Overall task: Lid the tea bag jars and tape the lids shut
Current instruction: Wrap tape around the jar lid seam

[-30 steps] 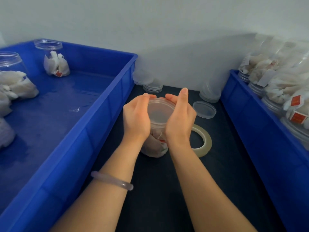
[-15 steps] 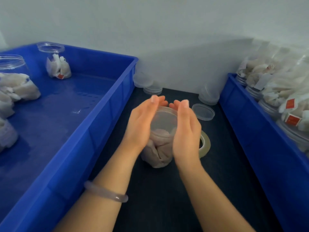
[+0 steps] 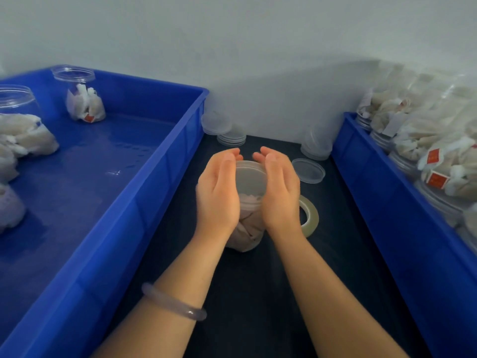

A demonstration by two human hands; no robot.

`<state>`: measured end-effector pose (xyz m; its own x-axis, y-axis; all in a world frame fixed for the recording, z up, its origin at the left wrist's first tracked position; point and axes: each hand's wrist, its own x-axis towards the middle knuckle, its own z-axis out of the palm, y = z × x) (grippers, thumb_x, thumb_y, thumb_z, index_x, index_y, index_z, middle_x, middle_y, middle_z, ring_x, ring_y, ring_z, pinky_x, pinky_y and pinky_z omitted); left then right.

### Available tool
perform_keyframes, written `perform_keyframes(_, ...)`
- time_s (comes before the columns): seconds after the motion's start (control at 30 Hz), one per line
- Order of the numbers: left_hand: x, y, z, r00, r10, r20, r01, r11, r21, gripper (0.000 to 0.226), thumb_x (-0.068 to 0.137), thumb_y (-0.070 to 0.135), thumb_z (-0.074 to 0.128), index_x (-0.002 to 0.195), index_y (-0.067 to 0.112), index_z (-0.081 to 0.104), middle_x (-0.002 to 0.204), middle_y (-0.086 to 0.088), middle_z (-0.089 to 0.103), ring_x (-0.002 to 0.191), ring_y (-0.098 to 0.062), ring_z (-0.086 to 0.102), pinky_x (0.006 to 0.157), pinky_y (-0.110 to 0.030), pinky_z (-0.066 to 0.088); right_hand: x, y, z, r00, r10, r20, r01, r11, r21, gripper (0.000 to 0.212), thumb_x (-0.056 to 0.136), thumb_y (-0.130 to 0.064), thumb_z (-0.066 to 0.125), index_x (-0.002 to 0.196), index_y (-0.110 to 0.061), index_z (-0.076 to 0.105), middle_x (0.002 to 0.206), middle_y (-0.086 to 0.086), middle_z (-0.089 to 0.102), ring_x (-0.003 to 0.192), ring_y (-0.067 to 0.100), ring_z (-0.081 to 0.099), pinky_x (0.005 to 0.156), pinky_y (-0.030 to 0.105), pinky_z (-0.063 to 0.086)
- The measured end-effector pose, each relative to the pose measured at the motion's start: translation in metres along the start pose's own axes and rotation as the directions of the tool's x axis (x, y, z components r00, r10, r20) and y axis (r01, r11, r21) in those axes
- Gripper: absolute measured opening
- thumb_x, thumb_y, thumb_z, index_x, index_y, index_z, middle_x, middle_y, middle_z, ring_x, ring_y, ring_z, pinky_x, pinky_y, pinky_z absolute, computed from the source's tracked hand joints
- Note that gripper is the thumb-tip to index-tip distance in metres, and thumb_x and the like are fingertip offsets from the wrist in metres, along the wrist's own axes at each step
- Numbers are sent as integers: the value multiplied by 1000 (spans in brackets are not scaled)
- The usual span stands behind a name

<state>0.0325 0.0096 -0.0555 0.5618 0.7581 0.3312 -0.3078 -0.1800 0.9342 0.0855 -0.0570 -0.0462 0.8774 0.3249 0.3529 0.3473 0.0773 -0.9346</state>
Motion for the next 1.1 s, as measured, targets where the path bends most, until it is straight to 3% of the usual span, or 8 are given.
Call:
perform_keyframes(0.13, 16, 9, -21, 998, -63, 6, 62, 995, 82, 34, 82, 64, 33, 89, 41, 56, 96, 14, 61, 93, 1, 58, 88, -20, 47, -8, -10, -14, 984, -23, -177, 18, 999, -27, 31, 100, -35, 43, 77, -25, 60, 73, -9, 63, 75, 2, 60, 64, 11, 45)
perform_keyframes(0.23, 19, 11, -20, 978, -148, 149, 153, 988, -24, 56, 85, 66, 39, 116, 26, 62, 119, 9, 63, 112, -4, 56, 102, -33, 42, -18, -10, -10, 990, 123, -69, -115, 986, 120, 26, 96, -44, 45, 95, -27, 65, 94, -13, 68, 87, -12, 61, 69, 1, 42)
perform_keyframes(0.37, -3, 6, 5, 997, -7, -78, 11, 999, 50, 25, 100, 34, 41, 90, 34, 64, 85, 16, 69, 85, 6, 64, 73, -11, 47, -29, -5, 14, 981, 165, -100, -156, 983, 92, 67, 85, -59, 49, 140, -21, 44, 132, -16, 51, 121, -8, 45, 89, 6, 35)
perform_keyframes(0.43, -7, 5, 9, 987, 19, -158, -13, 999, 36, 25, 100, 29, 44, 84, 32, 63, 78, 14, 67, 77, 3, 63, 66, -11, 47, -25, -4, 20, 970, 126, -208, -109, 990, 89, 52, 90, -51, 52, 131, -19, 51, 115, -19, 58, 106, -15, 51, 82, 3, 39)
perform_keyframes(0.53, -5, 4, 7, 998, -11, -63, 14, 999, 47, 14, 96, 29, 51, 89, 23, 63, 84, 9, 64, 77, 1, 62, 64, -12, 45, -16, -3, 14, 964, 111, -243, -90, 991, 97, 25, 95, -28, 53, 111, -12, 62, 101, -6, 66, 93, -1, 61, 76, 13, 47)
perform_keyframes(0.73, 10, 4, -4, 969, -11, 247, -11, 996, 88, 23, 96, 22, 52, 116, 17, 60, 101, 9, 64, 93, 8, 59, 77, -7, 44, -9, -3, -8, 994, 99, -42, -96, 993, 62, 18, 96, -11, 49, 105, -11, 65, 92, -11, 65, 81, -10, 59, 71, 8, 44)
perform_keyframes(0.93, -1, 4, 5, 998, 41, 39, -42, 999, 2, 26, 95, 4, 46, 103, 3, 70, 93, 4, 71, 88, 0, 65, 73, -10, 47, -22, -2, -8, 989, 139, -44, -137, 989, 59, 36, 92, -39, 56, 124, -24, 55, 127, -12, 56, 118, -3, 50, 98, 16, 41)
perform_keyframes(1.1, -6, 2, 10, 998, 49, -50, -47, 998, 32, 29, 88, 18, 44, 100, 11, 70, 91, 6, 69, 86, -2, 64, 73, -14, 50, -17, -1, -1, 971, 57, -234, -39, 996, 81, 19, 97, -19, 51, 91, -12, 67, 79, -9, 65, 74, -6, 59, 65, 9, 44)
